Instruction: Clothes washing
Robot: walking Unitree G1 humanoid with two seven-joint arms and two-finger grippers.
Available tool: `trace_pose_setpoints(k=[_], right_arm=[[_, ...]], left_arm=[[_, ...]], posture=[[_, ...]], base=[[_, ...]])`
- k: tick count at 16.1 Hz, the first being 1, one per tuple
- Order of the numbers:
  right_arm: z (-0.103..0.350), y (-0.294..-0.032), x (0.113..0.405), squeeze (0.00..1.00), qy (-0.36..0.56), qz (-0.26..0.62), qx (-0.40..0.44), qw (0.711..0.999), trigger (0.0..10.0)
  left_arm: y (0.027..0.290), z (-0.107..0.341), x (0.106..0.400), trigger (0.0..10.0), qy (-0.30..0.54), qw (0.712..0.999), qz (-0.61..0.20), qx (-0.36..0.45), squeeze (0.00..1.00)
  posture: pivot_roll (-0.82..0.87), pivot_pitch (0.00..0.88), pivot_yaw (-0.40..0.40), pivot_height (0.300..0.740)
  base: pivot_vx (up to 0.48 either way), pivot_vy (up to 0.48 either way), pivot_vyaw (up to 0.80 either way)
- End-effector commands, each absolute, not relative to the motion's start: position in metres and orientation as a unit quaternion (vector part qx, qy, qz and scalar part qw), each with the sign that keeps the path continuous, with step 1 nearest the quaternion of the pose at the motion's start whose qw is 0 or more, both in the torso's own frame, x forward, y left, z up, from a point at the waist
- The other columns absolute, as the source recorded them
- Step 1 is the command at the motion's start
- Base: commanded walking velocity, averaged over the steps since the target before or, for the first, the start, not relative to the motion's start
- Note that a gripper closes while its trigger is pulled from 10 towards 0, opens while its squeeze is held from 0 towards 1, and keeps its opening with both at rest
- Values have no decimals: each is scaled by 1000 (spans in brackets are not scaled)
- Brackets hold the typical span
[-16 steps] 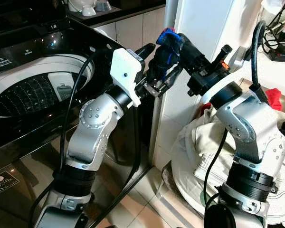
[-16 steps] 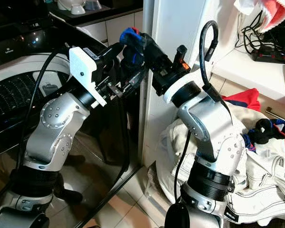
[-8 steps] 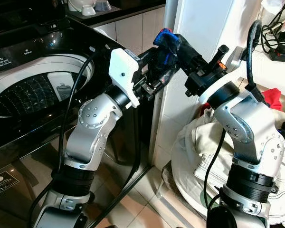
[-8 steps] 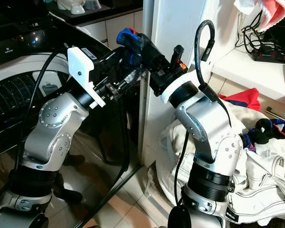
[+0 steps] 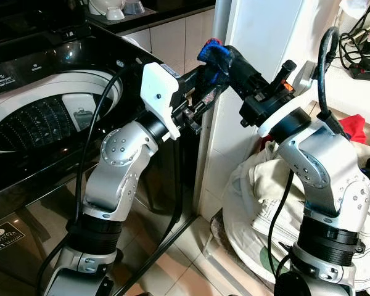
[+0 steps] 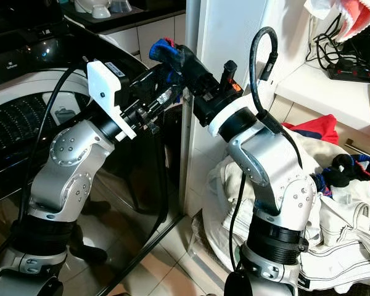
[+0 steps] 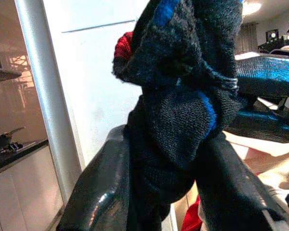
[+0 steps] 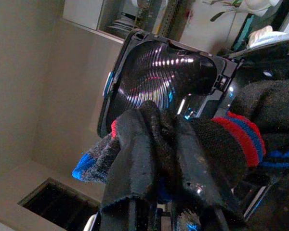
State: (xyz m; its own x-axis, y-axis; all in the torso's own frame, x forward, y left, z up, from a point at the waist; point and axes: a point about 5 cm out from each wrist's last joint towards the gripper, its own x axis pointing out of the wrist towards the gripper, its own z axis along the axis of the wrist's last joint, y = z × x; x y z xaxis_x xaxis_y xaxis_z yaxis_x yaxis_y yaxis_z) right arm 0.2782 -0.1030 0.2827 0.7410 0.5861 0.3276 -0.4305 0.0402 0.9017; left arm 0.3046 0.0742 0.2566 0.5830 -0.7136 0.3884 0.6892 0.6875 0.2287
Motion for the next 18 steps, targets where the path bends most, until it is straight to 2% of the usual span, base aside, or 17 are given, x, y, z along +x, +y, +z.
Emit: trace_pose_setpoints(k=[1,6,7,11,12,13,15,17,18], right_arm=[[285,-97,273,0,69,372,584,718,0],[284,-98,275,0,60,366,568,735,0],[284,-99,275,1000,55,366,556,745,10000],[286,-101,274,1000,38,368,558,743,10000],[286,-104,276,1000,29,357,537,763,10000],[283,-109,279,0,23,335,496,801,10000],[282,-115,283,0,15,317,451,835,10000],[278,-116,283,0,22,318,306,897,10000],[276,-114,281,0,25,325,268,907,10000]], left_arm=[[75,257,304,0,-229,888,-399,21,0],[80,261,307,0,-236,894,-381,14,0],[83,261,309,0,-236,898,-372,11,0],[93,266,315,0,-241,908,-341,15,0],[98,267,319,0,-241,914,-326,19,0],[106,271,324,0,-243,922,-300,25,0],[116,273,330,0,-241,933,-264,40,0],[148,276,351,0,-204,958,-151,135,0],[159,277,357,0,-191,958,-124,175,0]], posture=[[-86,0,-10,740],[-86,0,-6,740],[-86,0,-4,740],[-83,0,5,740],[-83,0,7,740],[-81,0,8,740],[-78,0,9,740],[-71,0,9,740],[-68,0,9,740]], base=[[0,0,0],[0,0,0],[0,0,0],[0,0,0],[0,0,0],[0,0,0],[0,0,0],[0,0,0],[0,0,0]])
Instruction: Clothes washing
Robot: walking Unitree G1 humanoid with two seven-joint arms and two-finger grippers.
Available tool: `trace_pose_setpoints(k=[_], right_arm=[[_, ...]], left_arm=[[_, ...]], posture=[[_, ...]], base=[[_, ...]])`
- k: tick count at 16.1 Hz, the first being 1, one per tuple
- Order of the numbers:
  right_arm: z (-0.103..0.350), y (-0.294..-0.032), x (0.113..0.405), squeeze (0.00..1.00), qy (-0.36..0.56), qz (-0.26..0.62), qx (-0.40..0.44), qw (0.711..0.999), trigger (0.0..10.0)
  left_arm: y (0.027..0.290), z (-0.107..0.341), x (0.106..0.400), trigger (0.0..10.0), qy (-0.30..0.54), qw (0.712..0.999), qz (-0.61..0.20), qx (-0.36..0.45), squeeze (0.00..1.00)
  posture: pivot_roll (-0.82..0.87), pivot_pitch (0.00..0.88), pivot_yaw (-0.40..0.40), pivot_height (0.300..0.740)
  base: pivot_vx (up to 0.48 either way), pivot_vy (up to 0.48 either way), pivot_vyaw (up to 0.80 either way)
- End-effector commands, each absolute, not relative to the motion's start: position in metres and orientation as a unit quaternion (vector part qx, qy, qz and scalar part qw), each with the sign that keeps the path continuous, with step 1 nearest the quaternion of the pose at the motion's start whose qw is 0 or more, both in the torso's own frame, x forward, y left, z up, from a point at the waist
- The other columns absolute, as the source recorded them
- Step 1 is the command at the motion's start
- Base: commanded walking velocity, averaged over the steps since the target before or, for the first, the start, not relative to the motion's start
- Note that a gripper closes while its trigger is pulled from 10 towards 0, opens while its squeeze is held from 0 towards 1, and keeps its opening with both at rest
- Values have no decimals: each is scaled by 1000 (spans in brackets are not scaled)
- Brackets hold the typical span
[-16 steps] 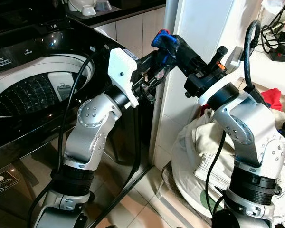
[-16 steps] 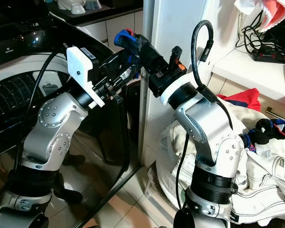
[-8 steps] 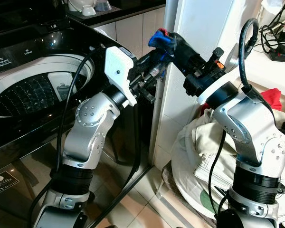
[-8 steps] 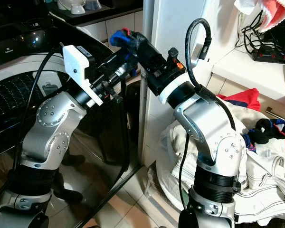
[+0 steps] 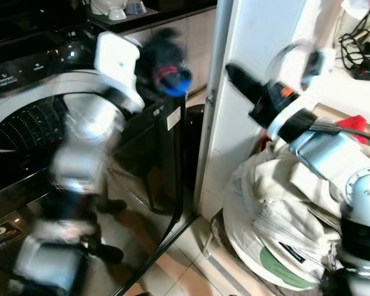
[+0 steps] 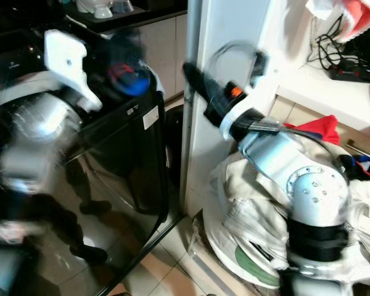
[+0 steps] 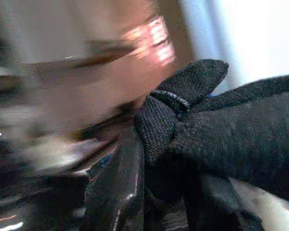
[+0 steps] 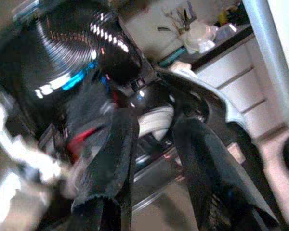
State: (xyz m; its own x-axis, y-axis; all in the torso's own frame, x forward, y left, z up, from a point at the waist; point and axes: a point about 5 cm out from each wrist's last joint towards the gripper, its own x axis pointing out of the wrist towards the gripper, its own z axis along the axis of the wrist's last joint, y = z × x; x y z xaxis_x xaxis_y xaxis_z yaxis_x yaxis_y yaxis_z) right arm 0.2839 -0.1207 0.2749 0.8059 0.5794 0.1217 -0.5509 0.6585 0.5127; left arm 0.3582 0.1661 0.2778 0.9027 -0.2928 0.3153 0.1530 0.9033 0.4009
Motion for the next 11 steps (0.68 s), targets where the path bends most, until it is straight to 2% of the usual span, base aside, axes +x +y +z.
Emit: trace_pose_setpoints(k=[1,2,3,4,6,7,8,10,11], right_arm=[[274,-108,278,0,34,343,212,914,10000],[272,-101,276,0,38,357,177,916,10000],[270,-92,272,0,46,378,131,915,10000],[266,-78,267,0,56,406,75,909,10000],[262,-73,264,0,58,415,47,907,10000],[260,-70,262,0,60,421,33,905,10000],[258,-69,261,0,61,425,25,903,10000],[256,-69,259,0,59,429,14,901,10000],[256,-69,259,0,58,428,12,902,10000]], left_arm=[[180,281,368,0,-166,953,-57,246,0],[191,285,376,0,-150,944,-29,293,0],[208,291,385,3569,-118,926,7,359,0],[228,280,398,10000,-7,909,15,416,0],[237,274,402,10000,42,897,26,439,0],[241,270,403,10000,63,895,27,440,345],[244,265,404,10000,84,893,25,442,1000],[256,256,405,10000,142,865,34,480,1000],[257,255,405,10000,152,861,31,484,1000]], posture=[[-64,0,7,740],[-61,0,7,740],[-58,0,9,740],[-56,0,16,740],[-61,0,26,740],[-67,0,35,740],[-70,0,40,740],[-74,0,46,740],[-74,0,46,740]], base=[[0,0,0],[0,0,0],[0,0,0],[0,0,0],[0,0,0],[0,0,0],[0,0,0],[0,0,0],[0,0,0]])
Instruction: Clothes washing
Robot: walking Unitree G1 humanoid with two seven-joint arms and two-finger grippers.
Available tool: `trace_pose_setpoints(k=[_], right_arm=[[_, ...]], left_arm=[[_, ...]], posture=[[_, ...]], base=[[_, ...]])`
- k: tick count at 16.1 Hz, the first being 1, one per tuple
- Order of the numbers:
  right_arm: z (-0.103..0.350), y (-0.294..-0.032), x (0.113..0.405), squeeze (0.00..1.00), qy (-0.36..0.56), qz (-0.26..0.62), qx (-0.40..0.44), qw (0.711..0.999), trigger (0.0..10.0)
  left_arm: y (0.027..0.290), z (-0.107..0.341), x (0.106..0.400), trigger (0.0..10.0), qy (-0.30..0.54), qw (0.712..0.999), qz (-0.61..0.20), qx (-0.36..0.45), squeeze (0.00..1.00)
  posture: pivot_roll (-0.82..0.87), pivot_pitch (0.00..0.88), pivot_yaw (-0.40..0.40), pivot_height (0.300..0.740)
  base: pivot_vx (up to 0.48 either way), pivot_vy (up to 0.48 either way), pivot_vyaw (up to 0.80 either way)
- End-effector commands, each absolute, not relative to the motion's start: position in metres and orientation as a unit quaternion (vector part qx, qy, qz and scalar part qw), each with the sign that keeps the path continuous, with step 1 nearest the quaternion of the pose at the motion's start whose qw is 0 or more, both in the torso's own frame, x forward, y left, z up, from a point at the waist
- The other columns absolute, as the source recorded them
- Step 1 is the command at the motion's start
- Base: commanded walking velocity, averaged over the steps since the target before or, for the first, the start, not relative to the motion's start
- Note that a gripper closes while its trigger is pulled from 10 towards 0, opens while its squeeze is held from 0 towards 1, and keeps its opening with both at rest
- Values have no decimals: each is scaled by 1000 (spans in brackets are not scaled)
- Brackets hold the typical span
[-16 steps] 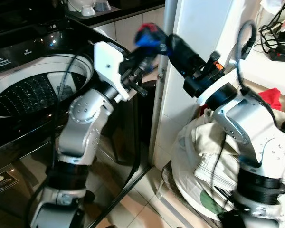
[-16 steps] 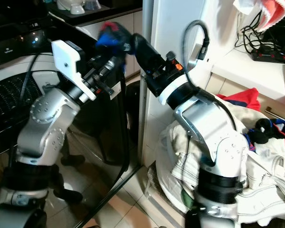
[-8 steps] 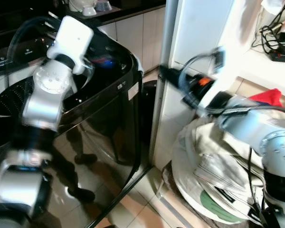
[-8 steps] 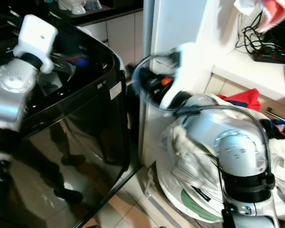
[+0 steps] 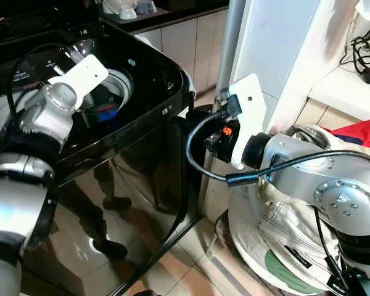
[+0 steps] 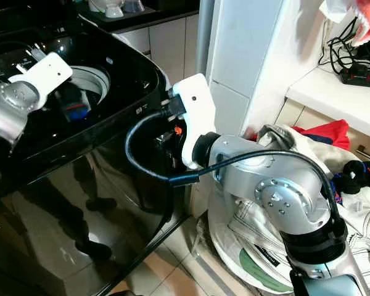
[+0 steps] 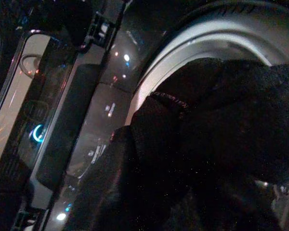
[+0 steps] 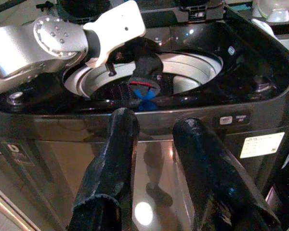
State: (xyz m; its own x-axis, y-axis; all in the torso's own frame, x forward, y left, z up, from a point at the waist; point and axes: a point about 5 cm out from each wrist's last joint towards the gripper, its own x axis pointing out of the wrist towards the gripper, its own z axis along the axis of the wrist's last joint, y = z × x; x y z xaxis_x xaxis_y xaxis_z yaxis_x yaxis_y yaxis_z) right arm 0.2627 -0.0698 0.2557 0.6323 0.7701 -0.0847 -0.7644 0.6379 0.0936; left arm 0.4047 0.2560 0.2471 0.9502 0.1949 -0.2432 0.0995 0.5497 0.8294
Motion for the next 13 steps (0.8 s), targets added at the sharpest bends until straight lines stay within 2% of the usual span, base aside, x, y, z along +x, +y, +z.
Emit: trace_pose_setpoints(k=[1,9,11,13], right_arm=[[255,-70,260,0,58,425,8,903,10000],[252,-73,265,0,60,408,4,911,10000],[252,-77,270,0,60,388,7,920,10000],[252,-86,279,0,54,334,6,941,10000]], left_arm=[[259,253,405,10000,166,858,26,486,1000],[272,243,402,10000,214,845,18,491,1000],[273,242,402,10000,218,843,16,492,1000],[274,244,402,10000,210,839,24,501,1000]], posture=[[-74,0,46,740],[-65,0,42,740],[-65,0,42,740],[-66,0,47,740]], base=[[0,0,0],[0,0,0],[0,0,0],[0,0,0]])
